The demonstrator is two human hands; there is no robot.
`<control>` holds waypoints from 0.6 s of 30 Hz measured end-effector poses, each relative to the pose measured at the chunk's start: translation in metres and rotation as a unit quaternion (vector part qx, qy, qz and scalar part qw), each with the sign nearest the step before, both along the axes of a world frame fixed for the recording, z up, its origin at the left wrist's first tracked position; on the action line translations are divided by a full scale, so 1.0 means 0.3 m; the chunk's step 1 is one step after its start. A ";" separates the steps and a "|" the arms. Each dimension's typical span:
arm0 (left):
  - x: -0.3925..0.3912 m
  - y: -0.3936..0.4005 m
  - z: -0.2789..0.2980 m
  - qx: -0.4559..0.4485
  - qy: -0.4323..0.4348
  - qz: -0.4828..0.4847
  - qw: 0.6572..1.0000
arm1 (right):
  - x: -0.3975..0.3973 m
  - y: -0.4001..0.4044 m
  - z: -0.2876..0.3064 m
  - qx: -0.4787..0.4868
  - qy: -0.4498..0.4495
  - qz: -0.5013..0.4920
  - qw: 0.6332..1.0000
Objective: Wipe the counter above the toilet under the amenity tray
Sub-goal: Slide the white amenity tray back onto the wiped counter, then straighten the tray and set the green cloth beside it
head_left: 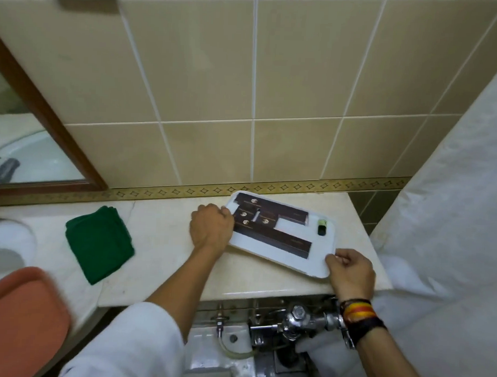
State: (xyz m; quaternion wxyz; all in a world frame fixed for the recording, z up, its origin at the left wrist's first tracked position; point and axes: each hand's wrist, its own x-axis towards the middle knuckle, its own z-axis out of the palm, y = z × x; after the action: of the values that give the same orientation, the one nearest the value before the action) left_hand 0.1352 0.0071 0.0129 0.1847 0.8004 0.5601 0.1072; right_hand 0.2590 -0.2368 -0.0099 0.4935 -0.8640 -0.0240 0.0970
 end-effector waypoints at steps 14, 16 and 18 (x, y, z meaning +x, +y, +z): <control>-0.421 0.131 -0.070 -0.091 -0.131 0.120 0.980 | -0.035 0.365 -0.076 -0.126 -0.049 0.197 0.971; -0.447 0.140 -0.053 -0.060 -0.146 0.129 0.979 | -0.052 0.357 -0.065 -0.126 -0.055 0.175 0.975; -0.496 0.175 -0.026 -0.022 -0.158 0.159 0.974 | -0.092 0.381 -0.033 -0.115 -0.110 0.156 0.975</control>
State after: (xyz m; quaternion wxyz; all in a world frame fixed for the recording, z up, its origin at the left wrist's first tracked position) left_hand -0.0135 0.0595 0.0052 0.2690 0.6698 0.6462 0.2479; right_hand 0.2313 -0.1227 -0.0198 0.3637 -0.9060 -0.2015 0.0795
